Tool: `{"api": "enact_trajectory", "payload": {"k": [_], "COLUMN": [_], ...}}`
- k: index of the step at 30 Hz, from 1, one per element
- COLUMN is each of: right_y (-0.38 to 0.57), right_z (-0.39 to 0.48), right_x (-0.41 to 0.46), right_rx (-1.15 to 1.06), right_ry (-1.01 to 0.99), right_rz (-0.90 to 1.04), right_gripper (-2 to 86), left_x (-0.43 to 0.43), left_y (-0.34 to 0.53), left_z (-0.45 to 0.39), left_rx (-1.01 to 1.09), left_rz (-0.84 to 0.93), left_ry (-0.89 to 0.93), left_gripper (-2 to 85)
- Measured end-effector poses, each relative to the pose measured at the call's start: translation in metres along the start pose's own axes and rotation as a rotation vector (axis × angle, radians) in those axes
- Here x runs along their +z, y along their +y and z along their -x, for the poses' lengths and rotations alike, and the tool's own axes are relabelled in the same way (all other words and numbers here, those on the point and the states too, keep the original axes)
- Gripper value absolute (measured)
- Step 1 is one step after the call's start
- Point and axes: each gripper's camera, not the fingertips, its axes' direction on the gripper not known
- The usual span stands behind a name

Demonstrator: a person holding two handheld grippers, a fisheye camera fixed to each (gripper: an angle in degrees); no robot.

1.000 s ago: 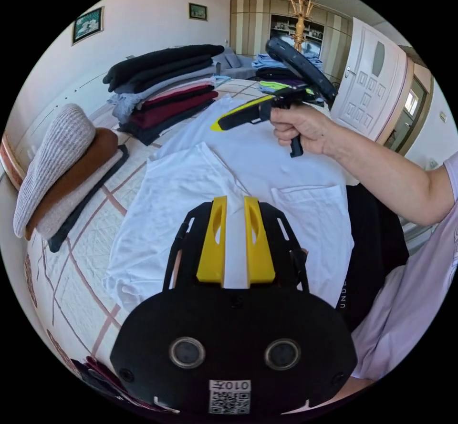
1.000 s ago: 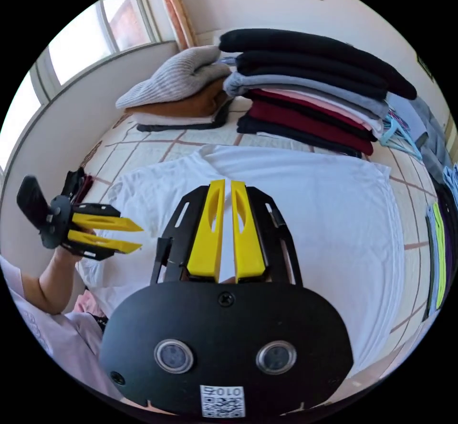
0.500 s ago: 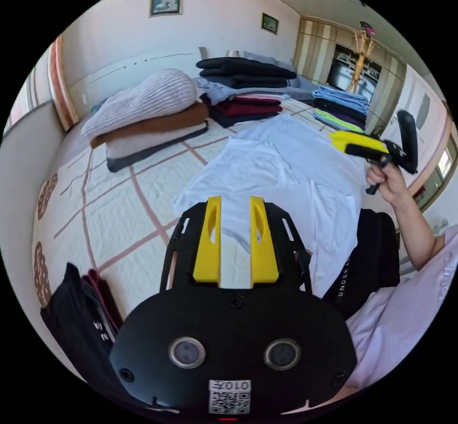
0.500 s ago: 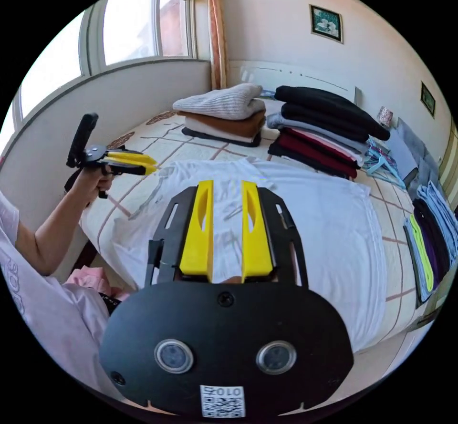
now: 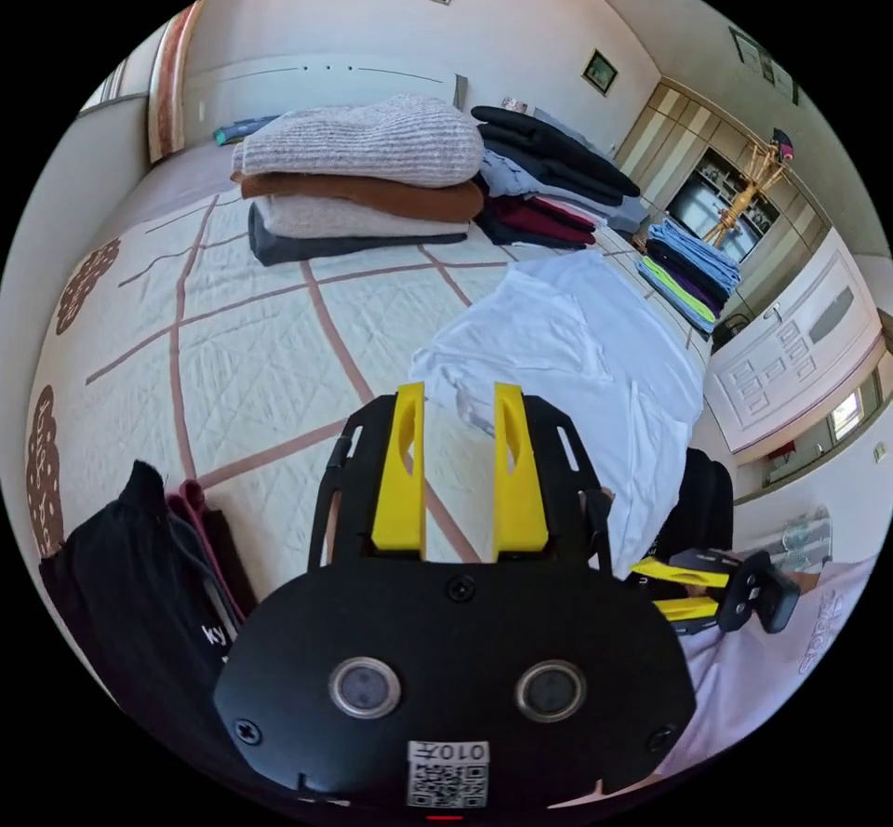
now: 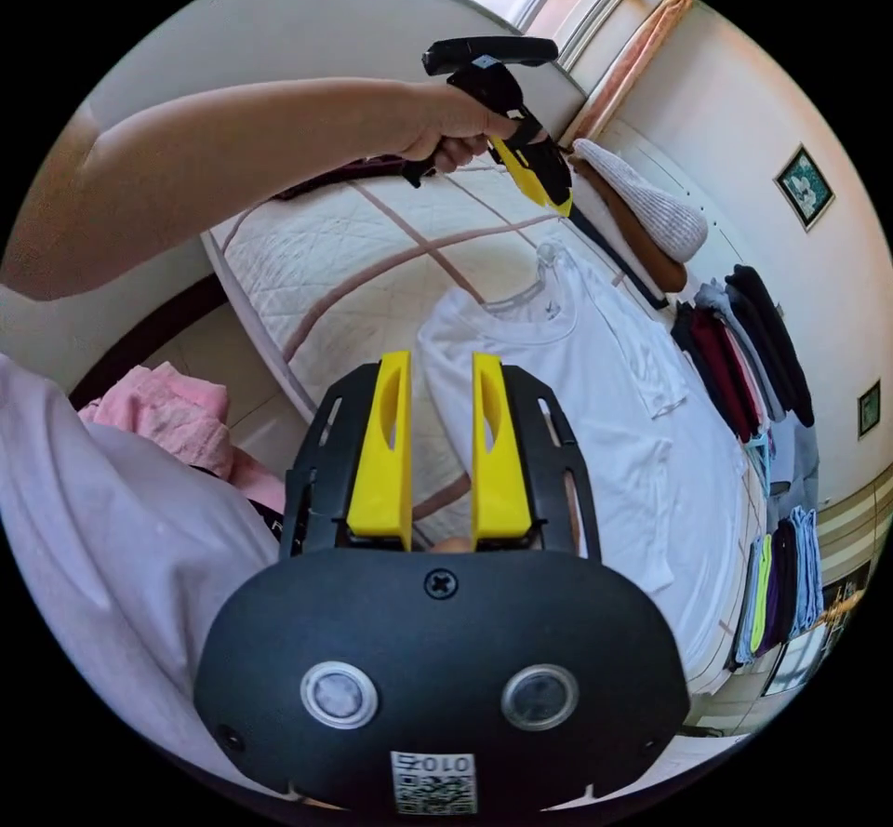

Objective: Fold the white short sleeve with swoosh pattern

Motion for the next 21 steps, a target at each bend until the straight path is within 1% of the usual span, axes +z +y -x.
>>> {"api": "enact_trajectory", "payload": {"k": [5,9,12,16,21], "right_y": [0.001,0.003,0.006,0.009,0.011], "right_z": [0.024,0.035,0.045,0.058,0.053], "right_x": [0.013,0.022,0.027,0.026,0.043], "right_rx": [-0.038,-0.051,-0.075,-0.118,-0.105], "right_ry": [0.085,0.128,0.144,0.137,0.133], "right_rz": [0.011,0.013,0.01,-0.014,0.041], "right_gripper": [8.6,8.2,7.7,7.4,7.1], "left_x": [0.047,0.085,0.1,0.116,0.136], "left_y": [-0.043,-0.066,-0.071,-0.074,-0.08], "left_z": [0.034,0.034,0.035,0.049,0.052], "left_rx": [-0.044,0.008,0.022,-0.02,-0.013], "left_rz": [0.101,0.218,0.242,0.236,0.254], "left_ry": [0.079,0.107,0.115,0.19,0.268], "left_gripper": [10.7,9.9,9.3,8.6,7.5]}}
